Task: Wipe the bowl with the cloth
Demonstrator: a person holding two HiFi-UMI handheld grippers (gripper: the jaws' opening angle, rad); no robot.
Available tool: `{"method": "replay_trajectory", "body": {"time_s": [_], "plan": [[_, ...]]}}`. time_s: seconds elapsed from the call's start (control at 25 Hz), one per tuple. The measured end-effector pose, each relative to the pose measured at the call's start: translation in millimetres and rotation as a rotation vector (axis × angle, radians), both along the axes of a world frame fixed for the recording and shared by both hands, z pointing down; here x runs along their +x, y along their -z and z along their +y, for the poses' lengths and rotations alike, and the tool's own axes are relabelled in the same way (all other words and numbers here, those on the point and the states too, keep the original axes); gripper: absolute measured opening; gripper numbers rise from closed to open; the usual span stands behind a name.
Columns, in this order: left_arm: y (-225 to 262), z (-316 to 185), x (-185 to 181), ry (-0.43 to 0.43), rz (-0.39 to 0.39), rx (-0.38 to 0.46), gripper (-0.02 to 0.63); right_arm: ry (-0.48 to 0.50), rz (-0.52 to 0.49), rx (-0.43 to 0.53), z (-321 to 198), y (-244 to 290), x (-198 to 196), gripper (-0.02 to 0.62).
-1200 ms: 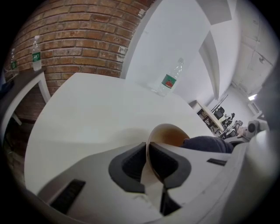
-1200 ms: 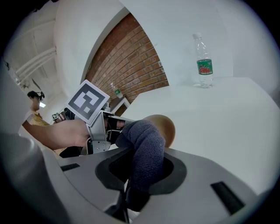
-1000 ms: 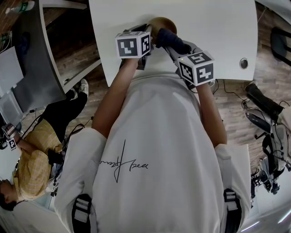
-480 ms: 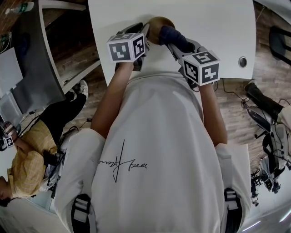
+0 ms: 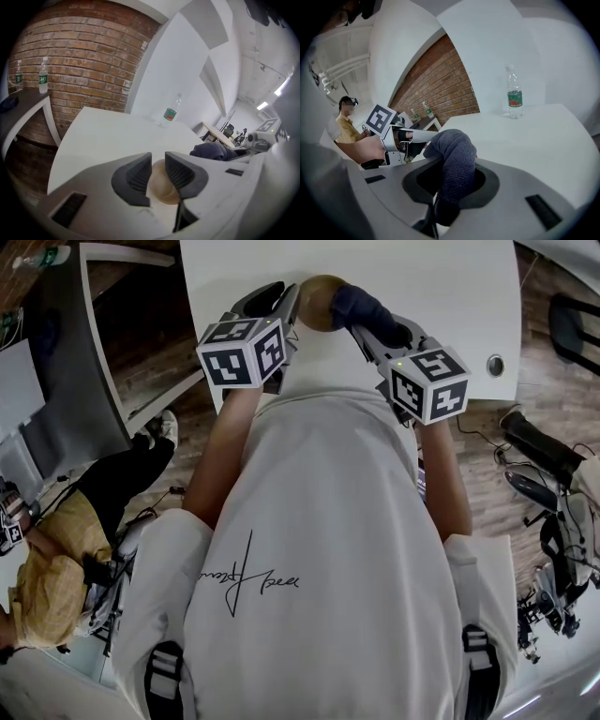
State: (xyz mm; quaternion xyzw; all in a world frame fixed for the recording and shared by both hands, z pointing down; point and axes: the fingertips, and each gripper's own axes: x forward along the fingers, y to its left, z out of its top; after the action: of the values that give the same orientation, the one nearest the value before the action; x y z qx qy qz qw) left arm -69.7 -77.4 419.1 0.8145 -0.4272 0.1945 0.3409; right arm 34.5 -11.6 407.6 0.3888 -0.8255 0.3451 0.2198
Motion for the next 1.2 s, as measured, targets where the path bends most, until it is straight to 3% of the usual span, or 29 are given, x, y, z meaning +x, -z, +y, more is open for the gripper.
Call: {"method": "replay_trajectory", "body": {"time_s": [0.44,0.68,1.2], "plan": [[75,20,20,-0.055,0.114,0.162,0.080,-0.008,-0.020,0.177,5,61,15,0.072],[117,32,32,-0.092,0.133,0.274,-0.011,-0.020,-0.074,0.263,12,100,25,0.071],[186,57,38,-0.120,0.230,0.460,-0.005,-0.080,-0.090,0.407,29,155,48,0.055]]}}
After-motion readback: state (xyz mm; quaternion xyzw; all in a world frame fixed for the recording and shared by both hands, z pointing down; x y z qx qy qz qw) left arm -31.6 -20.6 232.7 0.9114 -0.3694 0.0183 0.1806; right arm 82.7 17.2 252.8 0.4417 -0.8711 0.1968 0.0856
